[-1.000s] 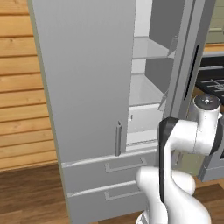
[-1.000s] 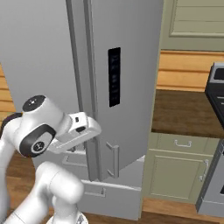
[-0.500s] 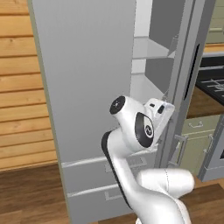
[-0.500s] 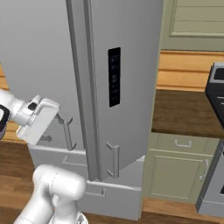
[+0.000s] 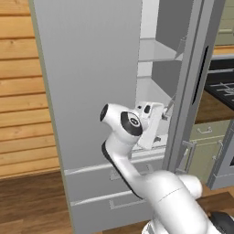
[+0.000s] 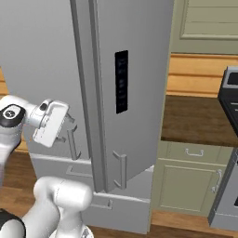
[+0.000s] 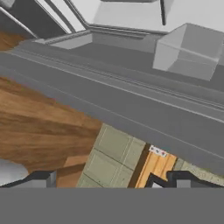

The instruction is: Take the strawberry from the fridge and place it on top of the pancake, located on the dining counter.

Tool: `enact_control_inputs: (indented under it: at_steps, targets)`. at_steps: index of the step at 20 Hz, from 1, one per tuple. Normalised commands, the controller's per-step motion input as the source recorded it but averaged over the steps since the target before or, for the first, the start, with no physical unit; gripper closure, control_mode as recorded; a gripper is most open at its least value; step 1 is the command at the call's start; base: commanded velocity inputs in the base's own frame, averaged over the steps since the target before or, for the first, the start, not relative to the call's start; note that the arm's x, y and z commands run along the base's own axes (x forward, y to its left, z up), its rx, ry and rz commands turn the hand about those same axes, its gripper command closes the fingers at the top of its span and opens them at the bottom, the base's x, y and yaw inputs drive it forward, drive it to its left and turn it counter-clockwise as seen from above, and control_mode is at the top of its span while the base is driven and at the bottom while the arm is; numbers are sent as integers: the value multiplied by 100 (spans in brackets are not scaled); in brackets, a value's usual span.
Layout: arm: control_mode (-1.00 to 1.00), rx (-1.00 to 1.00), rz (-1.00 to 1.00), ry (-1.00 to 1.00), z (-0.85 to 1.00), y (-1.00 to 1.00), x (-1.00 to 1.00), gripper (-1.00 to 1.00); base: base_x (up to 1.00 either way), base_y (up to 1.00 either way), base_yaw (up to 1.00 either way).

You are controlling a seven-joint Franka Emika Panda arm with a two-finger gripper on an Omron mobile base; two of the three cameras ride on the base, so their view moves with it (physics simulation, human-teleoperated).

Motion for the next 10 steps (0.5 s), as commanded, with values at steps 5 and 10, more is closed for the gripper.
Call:
enact_control_inputs:
  at_steps: [5, 10]
  targets:
    - [-100, 0, -4, 0, -28, -22, 59, -100, 0, 0, 0]
    - [-100, 0, 0, -2, -22, -23, 64, -100, 0, 0, 0]
